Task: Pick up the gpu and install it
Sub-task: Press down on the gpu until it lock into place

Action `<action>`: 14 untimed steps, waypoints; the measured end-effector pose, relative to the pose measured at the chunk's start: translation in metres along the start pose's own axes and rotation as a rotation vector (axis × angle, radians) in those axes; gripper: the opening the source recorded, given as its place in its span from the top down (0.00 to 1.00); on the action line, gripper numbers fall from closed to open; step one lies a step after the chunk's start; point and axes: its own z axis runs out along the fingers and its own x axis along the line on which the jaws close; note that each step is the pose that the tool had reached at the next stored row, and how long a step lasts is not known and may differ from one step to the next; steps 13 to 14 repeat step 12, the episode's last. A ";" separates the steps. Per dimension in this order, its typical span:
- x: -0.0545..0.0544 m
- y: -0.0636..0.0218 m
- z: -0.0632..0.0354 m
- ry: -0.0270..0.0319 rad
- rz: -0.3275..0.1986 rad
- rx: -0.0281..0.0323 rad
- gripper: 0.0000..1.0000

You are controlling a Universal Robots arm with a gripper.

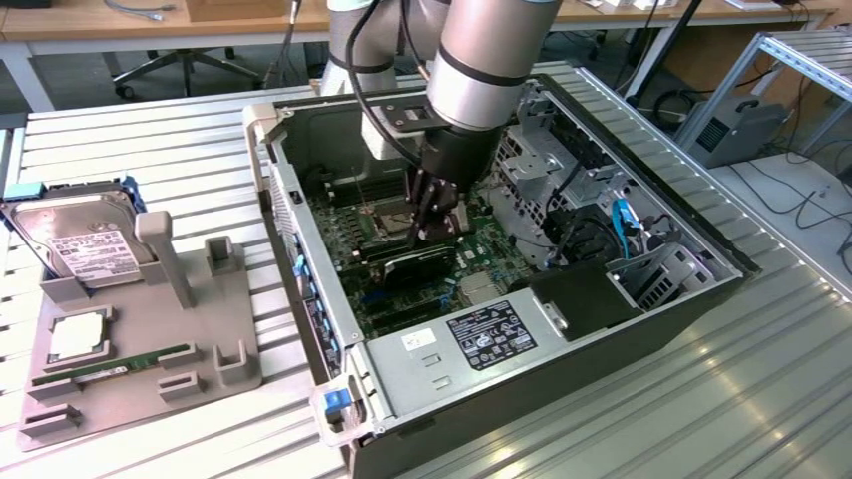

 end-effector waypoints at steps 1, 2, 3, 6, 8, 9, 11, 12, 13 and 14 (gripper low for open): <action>0.000 -0.0027 -0.0003 0.0000 0.000 -0.0019 0.89; 0.000 -0.0050 -0.0005 -0.0001 0.000 -0.0033 0.89; 0.000 -0.0070 -0.0007 -0.0001 0.000 -0.0046 0.89; 0.000 -0.0142 -0.0016 0.0001 0.000 -0.0088 0.89; 0.000 -0.0158 -0.0017 -0.0001 0.000 -0.0096 0.89; 0.000 -0.0159 -0.0017 0.0000 0.000 -0.0096 0.89; 0.000 -0.0159 -0.0018 0.0000 0.000 -0.0096 0.89; 0.000 -0.0160 -0.0017 0.0000 0.000 -0.0096 0.89; 0.000 -0.0160 -0.0017 0.0000 0.000 -0.0096 0.89; 0.000 -0.0160 -0.0017 0.0000 0.000 -0.0096 0.89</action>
